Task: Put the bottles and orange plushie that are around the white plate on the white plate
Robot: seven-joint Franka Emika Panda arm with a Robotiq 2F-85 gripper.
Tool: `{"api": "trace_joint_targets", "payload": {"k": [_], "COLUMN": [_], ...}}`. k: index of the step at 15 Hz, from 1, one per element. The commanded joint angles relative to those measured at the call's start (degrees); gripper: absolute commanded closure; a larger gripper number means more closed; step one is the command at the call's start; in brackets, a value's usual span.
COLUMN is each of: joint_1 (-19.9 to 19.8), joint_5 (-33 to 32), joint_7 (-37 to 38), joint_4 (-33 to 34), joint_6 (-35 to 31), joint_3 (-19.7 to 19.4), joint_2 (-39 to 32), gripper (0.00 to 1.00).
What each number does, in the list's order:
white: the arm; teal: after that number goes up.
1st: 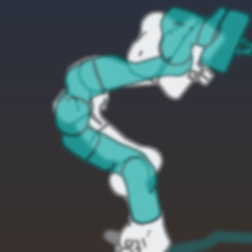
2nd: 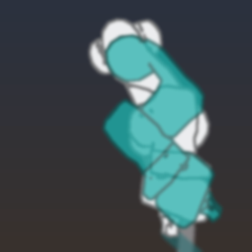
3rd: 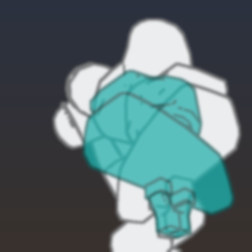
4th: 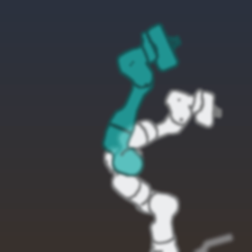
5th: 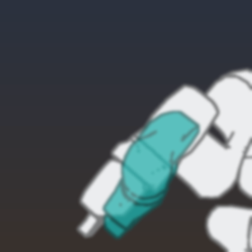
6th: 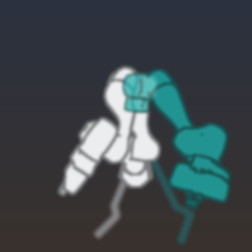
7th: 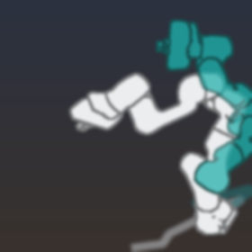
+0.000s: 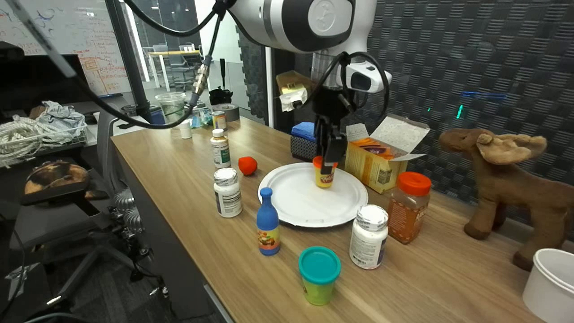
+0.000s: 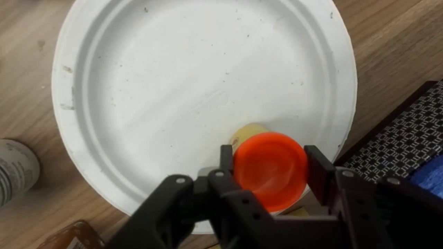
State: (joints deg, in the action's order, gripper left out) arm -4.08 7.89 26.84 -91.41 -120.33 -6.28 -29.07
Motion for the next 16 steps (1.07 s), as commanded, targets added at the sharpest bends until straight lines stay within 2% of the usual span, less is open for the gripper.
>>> {"api": "trace_joint_targets", "payload": {"k": [1, 4, 7, 11, 16], "joint_1": [0.7, 1.6, 4.2, 9.7, 13.5], "joint_5": [-0.8, -1.3, -4.4, -13.1, -18.4], "joint_7": [0.8, 0.5, -0.6, 0.6, 0.0], "joint_4": [1.1, -1.1, -5.6, -14.0, -23.1], "joint_6": [-0.7, -1.4, 0.0, 1.5, -3.5], "joint_3": [-0.8, -0.5, 0.2, 1.9, 7.6], "joint_2": [-0.5, 2.7, 8.9, 17.6, 23.8], "gripper": [0.21, 0.01, 0.0, 0.0, 0.0]}}
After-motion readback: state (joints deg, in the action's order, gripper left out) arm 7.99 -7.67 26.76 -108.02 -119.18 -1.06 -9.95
